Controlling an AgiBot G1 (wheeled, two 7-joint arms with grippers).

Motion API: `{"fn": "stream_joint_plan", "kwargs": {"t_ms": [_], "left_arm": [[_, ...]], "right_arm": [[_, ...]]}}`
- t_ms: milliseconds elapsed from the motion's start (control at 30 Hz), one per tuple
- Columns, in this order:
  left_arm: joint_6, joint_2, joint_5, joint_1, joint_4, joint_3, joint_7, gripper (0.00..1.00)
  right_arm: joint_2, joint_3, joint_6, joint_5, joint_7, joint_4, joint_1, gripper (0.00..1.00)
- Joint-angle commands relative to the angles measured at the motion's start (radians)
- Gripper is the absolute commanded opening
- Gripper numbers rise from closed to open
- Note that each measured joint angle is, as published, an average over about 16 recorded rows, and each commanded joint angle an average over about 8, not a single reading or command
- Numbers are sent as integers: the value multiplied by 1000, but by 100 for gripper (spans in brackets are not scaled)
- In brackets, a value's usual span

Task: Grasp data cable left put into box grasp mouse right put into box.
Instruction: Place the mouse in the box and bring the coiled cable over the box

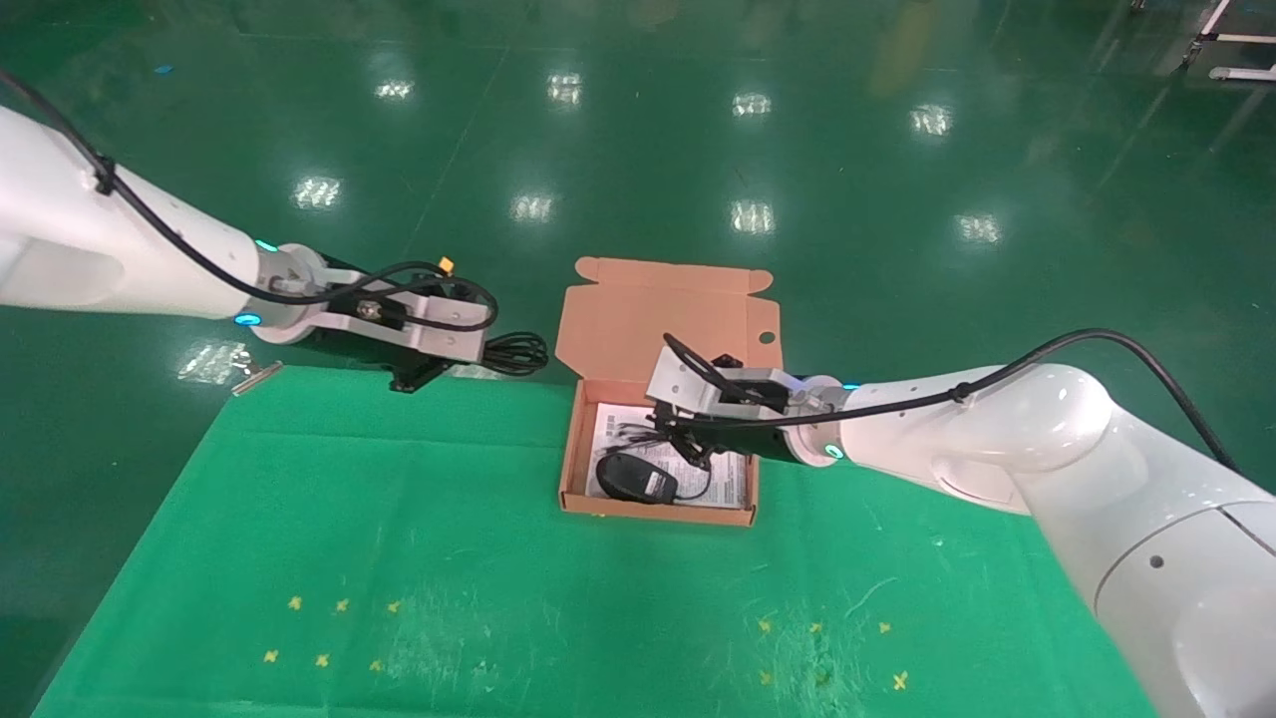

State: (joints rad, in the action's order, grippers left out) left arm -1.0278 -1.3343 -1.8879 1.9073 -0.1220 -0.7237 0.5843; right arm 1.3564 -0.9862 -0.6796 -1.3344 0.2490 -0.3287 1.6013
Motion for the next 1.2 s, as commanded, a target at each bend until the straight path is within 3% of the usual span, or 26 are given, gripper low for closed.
{"fn": "stream_joint_plan", "kwargs": {"t_ms": [33,367,667,1200], "left_arm": [[1,-5,3,-4,-2,1,-1,0],[26,-24,34,-69,-73,1,-18,0],[63,-35,77,-158,-208,-44,-71,0],[213,-40,204,-249,-433,-297,-227,0]], "right_arm": [[0,-7,1,8,0,0,0,100],[-41,-5,36,17,66,82,58,100],[-108,10,14,28,135,128,96,100],[-214,37,-45,63,200,117,106,100]]}}
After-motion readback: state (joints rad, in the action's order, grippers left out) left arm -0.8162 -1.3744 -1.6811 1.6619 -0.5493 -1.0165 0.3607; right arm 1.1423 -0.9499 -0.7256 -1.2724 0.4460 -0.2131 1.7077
